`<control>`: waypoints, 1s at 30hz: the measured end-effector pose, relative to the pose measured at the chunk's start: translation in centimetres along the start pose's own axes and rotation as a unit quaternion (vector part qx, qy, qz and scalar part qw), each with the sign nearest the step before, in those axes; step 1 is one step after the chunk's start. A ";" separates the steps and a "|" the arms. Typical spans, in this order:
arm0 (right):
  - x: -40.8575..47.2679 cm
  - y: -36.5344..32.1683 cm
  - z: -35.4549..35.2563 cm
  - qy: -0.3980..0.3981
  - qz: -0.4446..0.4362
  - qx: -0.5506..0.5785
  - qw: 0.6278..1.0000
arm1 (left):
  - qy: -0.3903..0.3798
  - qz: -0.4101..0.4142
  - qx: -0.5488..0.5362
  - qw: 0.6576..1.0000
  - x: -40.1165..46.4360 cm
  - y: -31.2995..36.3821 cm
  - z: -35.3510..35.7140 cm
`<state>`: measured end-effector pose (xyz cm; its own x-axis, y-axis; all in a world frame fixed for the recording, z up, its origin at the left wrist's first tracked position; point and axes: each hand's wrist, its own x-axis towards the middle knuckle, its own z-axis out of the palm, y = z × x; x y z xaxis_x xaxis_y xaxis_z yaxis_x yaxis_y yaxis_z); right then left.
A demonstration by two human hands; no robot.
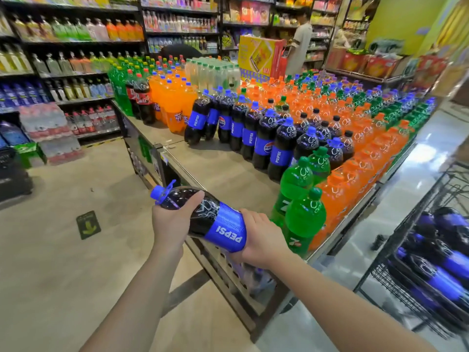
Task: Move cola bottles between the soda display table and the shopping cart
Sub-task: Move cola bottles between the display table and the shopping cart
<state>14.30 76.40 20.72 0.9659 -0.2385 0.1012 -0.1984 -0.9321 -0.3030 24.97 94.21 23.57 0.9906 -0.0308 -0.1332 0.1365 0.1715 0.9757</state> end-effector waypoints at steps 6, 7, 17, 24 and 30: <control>8.2 0.6 2.6 -0.012 -0.002 0.005 1.000 | 0.010 0.000 0.014 1.000 7.8 -0.4 1.5; 9.7 1.0 3.1 -0.020 0.002 0.011 1.000 | 0.008 0.002 0.017 1.000 9.2 -0.6 2.0; 24.5 7.3 7.4 -0.015 0.087 0.095 0.992 | 0.002 -0.015 0.102 0.995 24.9 -3.3 11.6; 29.2 11.7 8.1 0.040 0.205 0.130 0.969 | -0.095 -0.014 0.126 0.987 30.6 -3.6 20.3; 31.0 15.8 8.3 0.081 0.322 0.135 0.934 | -0.232 0.028 0.138 0.962 33.8 -5.4 27.6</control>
<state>42.43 56.50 11.22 0.6184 -0.7843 -0.0491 -0.6591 -0.4837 -0.5759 57.47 65.10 18.58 0.8780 -0.4761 -0.0490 0.0116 -0.0813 0.9966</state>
